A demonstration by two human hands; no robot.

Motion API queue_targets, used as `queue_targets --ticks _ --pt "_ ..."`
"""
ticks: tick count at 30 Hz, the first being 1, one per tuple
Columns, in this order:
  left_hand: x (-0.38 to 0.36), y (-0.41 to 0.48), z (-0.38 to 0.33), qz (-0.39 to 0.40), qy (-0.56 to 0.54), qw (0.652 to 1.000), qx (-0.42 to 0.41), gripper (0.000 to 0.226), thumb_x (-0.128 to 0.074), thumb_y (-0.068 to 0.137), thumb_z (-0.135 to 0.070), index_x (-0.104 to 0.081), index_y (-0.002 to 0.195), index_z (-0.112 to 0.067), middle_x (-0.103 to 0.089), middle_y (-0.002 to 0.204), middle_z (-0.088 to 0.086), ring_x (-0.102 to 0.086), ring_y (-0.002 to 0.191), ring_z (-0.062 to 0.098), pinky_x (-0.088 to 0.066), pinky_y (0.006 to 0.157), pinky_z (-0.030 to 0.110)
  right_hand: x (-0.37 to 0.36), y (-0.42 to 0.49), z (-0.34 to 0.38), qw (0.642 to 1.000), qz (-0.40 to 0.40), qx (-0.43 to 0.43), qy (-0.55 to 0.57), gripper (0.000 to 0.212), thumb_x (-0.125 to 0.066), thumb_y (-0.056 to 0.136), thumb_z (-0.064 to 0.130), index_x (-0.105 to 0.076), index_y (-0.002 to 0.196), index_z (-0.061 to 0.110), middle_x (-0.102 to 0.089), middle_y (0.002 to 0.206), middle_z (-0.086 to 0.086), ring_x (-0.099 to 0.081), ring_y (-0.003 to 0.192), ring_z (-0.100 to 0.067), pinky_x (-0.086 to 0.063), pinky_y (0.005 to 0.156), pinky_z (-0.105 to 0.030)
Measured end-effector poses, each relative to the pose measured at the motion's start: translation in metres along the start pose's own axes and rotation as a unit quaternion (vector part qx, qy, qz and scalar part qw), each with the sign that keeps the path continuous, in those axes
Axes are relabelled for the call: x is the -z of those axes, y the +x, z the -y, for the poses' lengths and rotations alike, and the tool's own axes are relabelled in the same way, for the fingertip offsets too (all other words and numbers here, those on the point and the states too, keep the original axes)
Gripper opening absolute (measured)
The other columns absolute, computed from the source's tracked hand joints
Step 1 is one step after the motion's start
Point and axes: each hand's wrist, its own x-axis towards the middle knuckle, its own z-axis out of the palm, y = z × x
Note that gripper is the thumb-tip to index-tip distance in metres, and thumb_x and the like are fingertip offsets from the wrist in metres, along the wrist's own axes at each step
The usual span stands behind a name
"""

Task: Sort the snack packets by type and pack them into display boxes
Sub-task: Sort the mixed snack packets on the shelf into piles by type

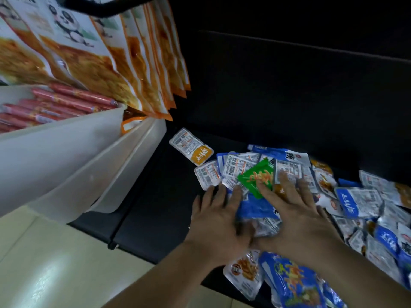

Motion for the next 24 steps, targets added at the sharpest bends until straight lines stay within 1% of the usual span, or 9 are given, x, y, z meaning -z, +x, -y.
queue_targets --ticks 2,3,5,7,10,13,16,19,24 --pt "0.016 0.004 0.014 -0.111 -0.014 0.993 -0.033 0.054 -0.040 0.093 -0.062 -0.056 0.139 -0.039 -0.059 0.134 -0.005 -0.053 0.127 0.024 -0.049 0.103 0.044 -0.005 0.004 -0.006 1.000 -0.006 0.011 -0.020 0.124 -0.058 0.059 0.097 0.030 0.141 0.069 0.047 0.157 0.017 0.036 0.151 -0.024 -0.017 0.124 -0.064" --pt "0.025 0.012 0.025 -0.156 -0.011 0.987 -0.030 0.050 -0.042 0.091 -0.058 -0.064 0.129 -0.034 -0.062 0.123 -0.004 -0.058 0.113 0.023 -0.054 0.092 0.041 -0.007 0.006 -0.008 0.999 -0.008 0.015 -0.027 0.121 -0.055 0.061 0.098 0.026 0.145 0.067 0.044 0.158 0.017 0.036 0.151 -0.024 -0.019 0.124 -0.063" --pt "0.046 0.038 0.051 -0.157 0.039 0.987 0.013 0.062 -0.048 0.086 -0.056 -0.054 0.142 -0.031 -0.051 0.143 0.004 -0.051 0.126 0.029 -0.050 0.101 0.044 -0.009 0.007 -0.011 0.999 -0.006 0.016 -0.029 0.118 -0.053 0.062 0.098 0.018 0.150 0.064 0.041 0.159 0.019 0.035 0.152 -0.024 -0.021 0.124 -0.063" --pt "0.062 0.066 0.074 -0.050 0.082 0.993 0.073 0.085 -0.057 0.088 -0.057 -0.021 0.162 -0.036 -0.013 0.170 0.006 -0.015 0.155 0.035 -0.025 0.124 0.052 -0.013 0.010 -0.010 0.999 -0.012 0.015 -0.028 0.119 -0.054 0.062 0.098 0.015 0.152 0.062 0.039 0.160 0.019 0.033 0.153 -0.025 -0.019 0.123 -0.065" --pt "0.064 0.084 0.091 0.043 0.083 0.992 0.089 0.093 -0.055 0.094 -0.061 0.002 0.164 -0.040 0.015 0.173 -0.001 0.011 0.159 0.026 -0.002 0.129 0.050 -0.016 0.012 -0.007 1.000 -0.018 0.007 -0.017 0.120 -0.058 0.063 0.095 0.012 0.154 0.059 0.036 0.161 0.018 0.033 0.152 -0.028 -0.013 0.123 -0.069" --pt "0.045 0.064 0.086 -0.034 0.133 0.988 0.073 0.077 -0.044 0.099 -0.061 -0.009 0.163 -0.041 -0.015 0.168 0.006 -0.017 0.150 0.035 -0.023 0.122 0.048 -0.016 0.013 -0.006 1.000 -0.017 -0.001 -0.006 0.120 -0.062 0.063 0.093 0.009 0.154 0.059 0.033 0.161 0.018 0.033 0.153 -0.028 -0.013 0.123 -0.069" --pt "0.019 0.029 0.066 -0.109 0.187 0.975 0.041 0.065 -0.044 0.095 -0.056 -0.035 0.157 -0.037 -0.047 0.137 0.013 -0.045 0.124 0.037 -0.042 0.097 0.050 -0.015 0.013 -0.003 1.000 -0.017 -0.011 -0.001 0.119 -0.066 0.061 0.091 0.003 0.153 0.060 0.029 0.162 0.018 0.029 0.154 -0.028 -0.018 0.122 -0.069" --pt "-0.004 -0.003 0.053 -0.169 0.193 0.967 0.001 0.060 -0.049 0.088 -0.050 -0.058 0.143 -0.028 -0.056 0.110 0.012 -0.055 0.101 0.037 -0.047 0.082 0.048 -0.015 0.014 -0.001 1.000 -0.026 -0.013 0.000 0.118 -0.068 0.060 0.090 -0.003 0.153 0.058 0.024 0.163 0.016 0.025 0.155 -0.030 -0.022 0.120 -0.070" --pt "-0.010 -0.025 0.054 -0.149 0.078 0.985 -0.049 0.056 -0.045 0.089 -0.038 -0.059 0.141 -0.027 -0.056 0.140 0.000 -0.054 0.122 0.028 -0.052 0.099 0.048 -0.010 0.006 -0.010 0.998 0.000 0.009 0.064 0.119 -0.071 0.060 0.088 -0.003 0.154 0.063 0.033 0.161 0.025 0.036 0.151 -0.019 -0.004 0.123 -0.069"
